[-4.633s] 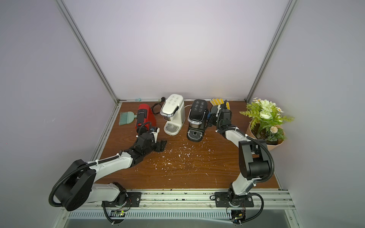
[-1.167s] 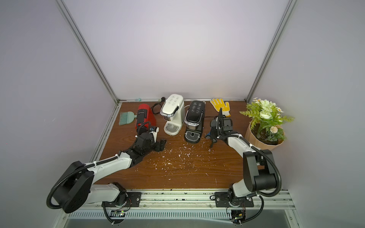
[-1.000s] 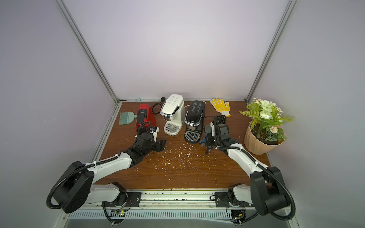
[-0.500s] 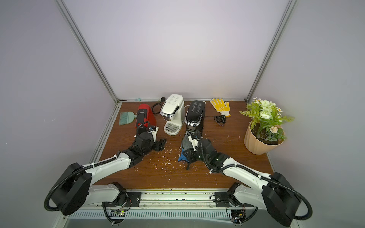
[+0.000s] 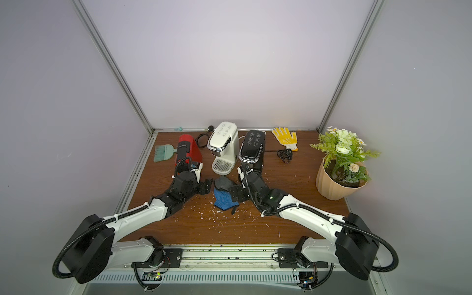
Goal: Wipe the surface of a coffee machine
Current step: Place the cleaning item at the center of the board, then reset both arms
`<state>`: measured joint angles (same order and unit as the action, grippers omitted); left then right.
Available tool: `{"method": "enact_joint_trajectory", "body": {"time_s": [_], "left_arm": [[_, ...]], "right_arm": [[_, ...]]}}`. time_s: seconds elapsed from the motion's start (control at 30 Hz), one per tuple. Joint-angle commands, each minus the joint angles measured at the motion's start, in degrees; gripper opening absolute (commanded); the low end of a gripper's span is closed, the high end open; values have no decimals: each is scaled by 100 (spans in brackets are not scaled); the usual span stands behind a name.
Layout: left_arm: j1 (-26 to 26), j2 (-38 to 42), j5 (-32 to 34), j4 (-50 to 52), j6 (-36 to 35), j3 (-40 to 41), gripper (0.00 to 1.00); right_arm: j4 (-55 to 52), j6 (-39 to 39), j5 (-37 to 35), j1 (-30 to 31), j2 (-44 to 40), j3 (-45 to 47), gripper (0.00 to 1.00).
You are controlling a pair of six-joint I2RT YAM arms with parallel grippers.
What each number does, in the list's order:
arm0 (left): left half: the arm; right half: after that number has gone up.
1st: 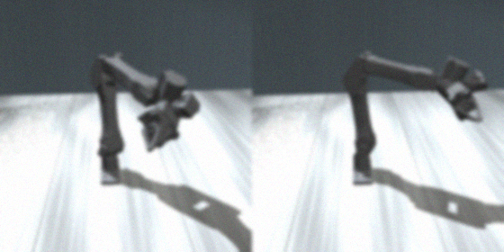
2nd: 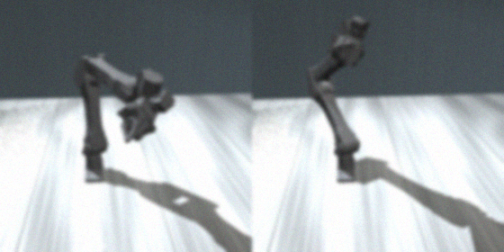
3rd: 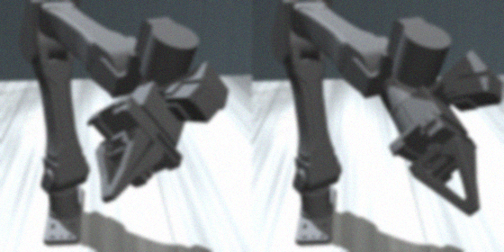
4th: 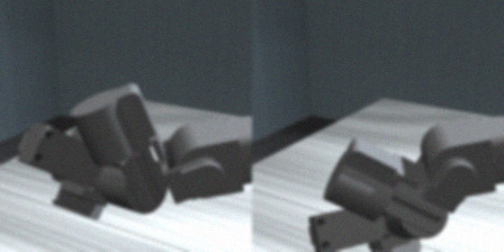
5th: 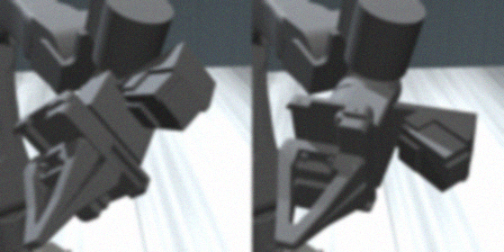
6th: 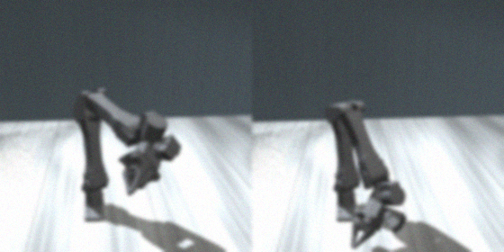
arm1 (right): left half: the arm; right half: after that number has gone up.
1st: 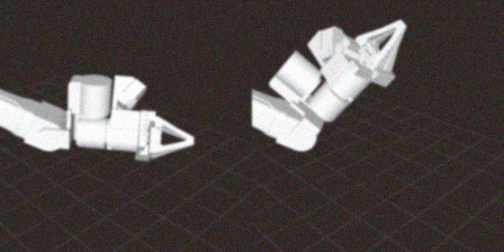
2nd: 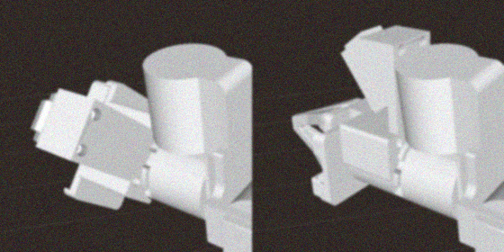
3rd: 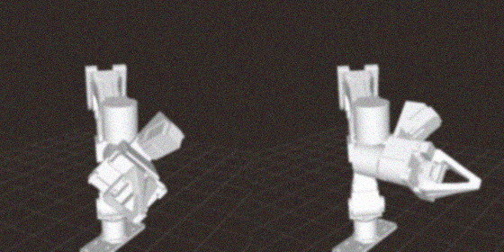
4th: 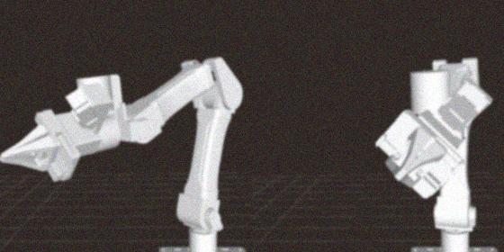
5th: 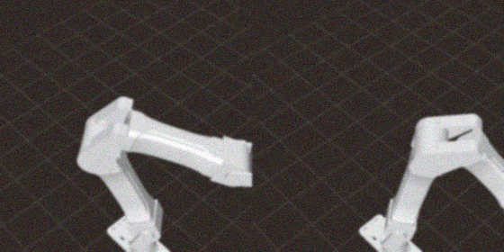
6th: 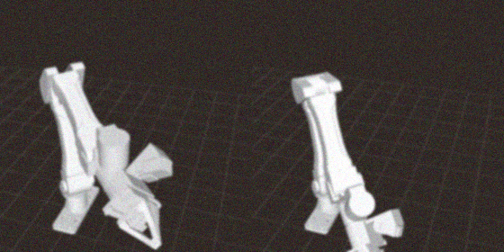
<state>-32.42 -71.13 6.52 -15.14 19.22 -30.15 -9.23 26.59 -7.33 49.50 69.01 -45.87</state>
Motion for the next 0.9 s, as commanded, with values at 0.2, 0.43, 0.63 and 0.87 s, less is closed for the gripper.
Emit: {"method": "enact_joint_trajectory", "body": {"time_s": [0.2,0.43,0.63,0.87], "left_arm": [[-56,759,1179,527,290,-36,81],[124,1586,2085,555,780,597,83],[1070,1942,2273,666,1371,885,86],[1300,1965,3322,713,1316,870,96]], "right_arm": [[-346,-717,-1428,-1620,-1145,104,97],[108,-780,-1800,-2216,-724,109,99],[534,-771,-1716,-2573,-372,144,99],[764,-658,-2252,-2729,-192,184,99]]}}
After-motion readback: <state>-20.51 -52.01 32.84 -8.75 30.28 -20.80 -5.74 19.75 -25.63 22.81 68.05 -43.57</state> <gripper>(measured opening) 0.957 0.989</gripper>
